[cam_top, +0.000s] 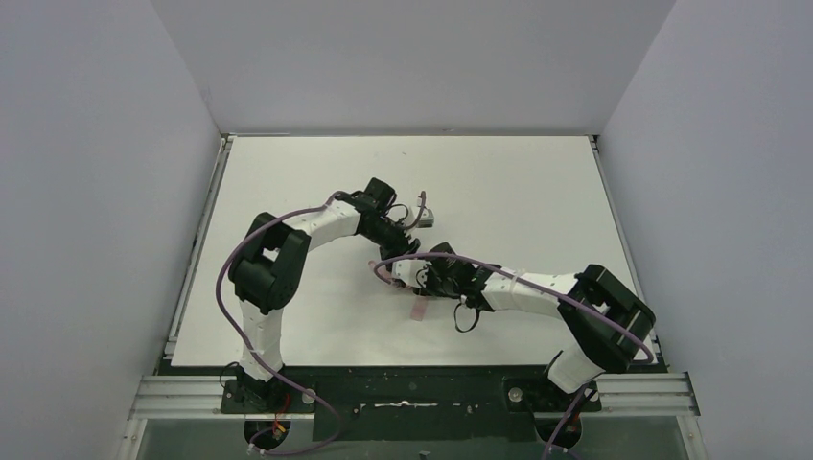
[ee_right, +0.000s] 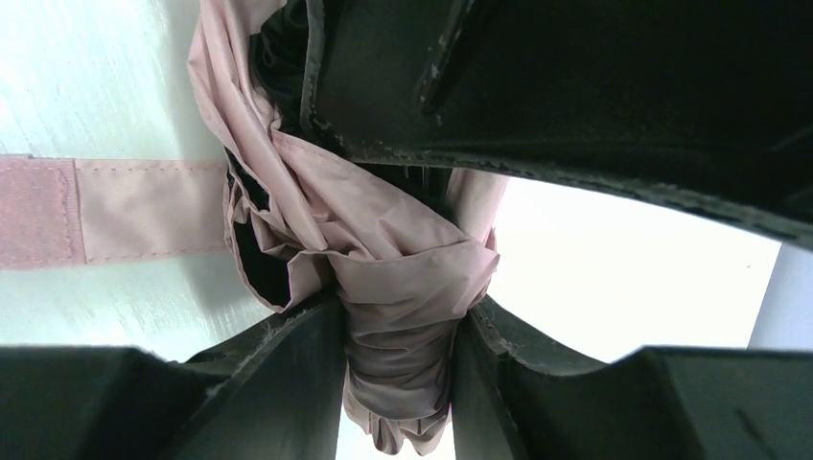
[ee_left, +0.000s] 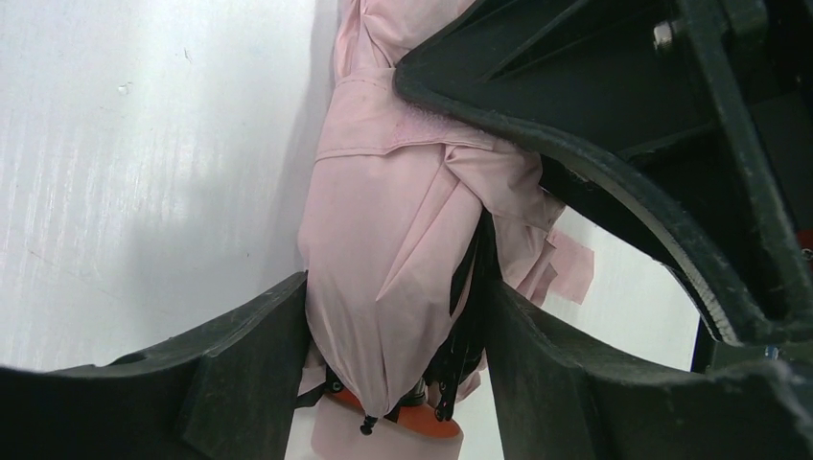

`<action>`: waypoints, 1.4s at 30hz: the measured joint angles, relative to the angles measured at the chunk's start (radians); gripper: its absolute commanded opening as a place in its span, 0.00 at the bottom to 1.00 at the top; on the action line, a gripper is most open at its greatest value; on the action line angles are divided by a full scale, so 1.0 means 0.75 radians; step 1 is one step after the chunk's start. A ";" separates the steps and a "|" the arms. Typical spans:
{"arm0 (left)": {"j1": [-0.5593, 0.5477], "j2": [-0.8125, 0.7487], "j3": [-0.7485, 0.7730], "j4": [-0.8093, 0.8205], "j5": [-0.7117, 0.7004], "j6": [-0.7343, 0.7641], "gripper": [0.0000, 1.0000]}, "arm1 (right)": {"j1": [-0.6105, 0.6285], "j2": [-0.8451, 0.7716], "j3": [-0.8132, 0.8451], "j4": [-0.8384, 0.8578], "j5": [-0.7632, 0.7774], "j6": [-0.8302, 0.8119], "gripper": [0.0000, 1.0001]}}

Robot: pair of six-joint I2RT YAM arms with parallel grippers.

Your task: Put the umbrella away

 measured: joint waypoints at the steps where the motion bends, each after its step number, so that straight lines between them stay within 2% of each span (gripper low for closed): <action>1: -0.003 0.000 -0.001 -0.001 -0.007 0.004 0.58 | 0.001 -0.002 -0.005 0.007 0.002 0.001 0.26; 6: -0.019 0.000 -0.014 0.005 -0.031 0.014 0.56 | 0.007 -0.018 -0.033 0.041 0.006 0.004 0.26; 12: -0.027 0.000 -0.034 0.019 -0.031 0.007 0.41 | 0.008 -0.039 -0.058 0.059 0.005 0.009 0.31; 19: -0.044 -0.026 -0.070 0.043 -0.040 -0.013 0.28 | 0.008 -0.089 -0.083 0.051 -0.004 0.048 0.53; 24: -0.063 -0.066 -0.110 0.057 -0.076 -0.025 0.25 | 0.010 -0.205 -0.101 0.006 -0.017 0.103 0.65; 31: -0.084 -0.081 -0.124 0.068 -0.118 -0.045 0.20 | 0.010 -0.429 -0.105 -0.104 -0.021 0.192 0.69; 36: -0.109 -0.103 -0.150 0.092 -0.152 -0.079 0.16 | 0.010 -0.669 -0.106 -0.158 0.014 0.409 0.64; 38: -0.115 -0.110 -0.157 0.099 -0.170 -0.101 0.14 | 0.010 -0.749 -0.106 -0.171 0.058 0.569 0.62; 42: -0.131 -0.128 -0.171 0.118 -0.223 -0.175 0.00 | 0.010 -0.818 -0.106 -0.237 0.184 0.956 0.62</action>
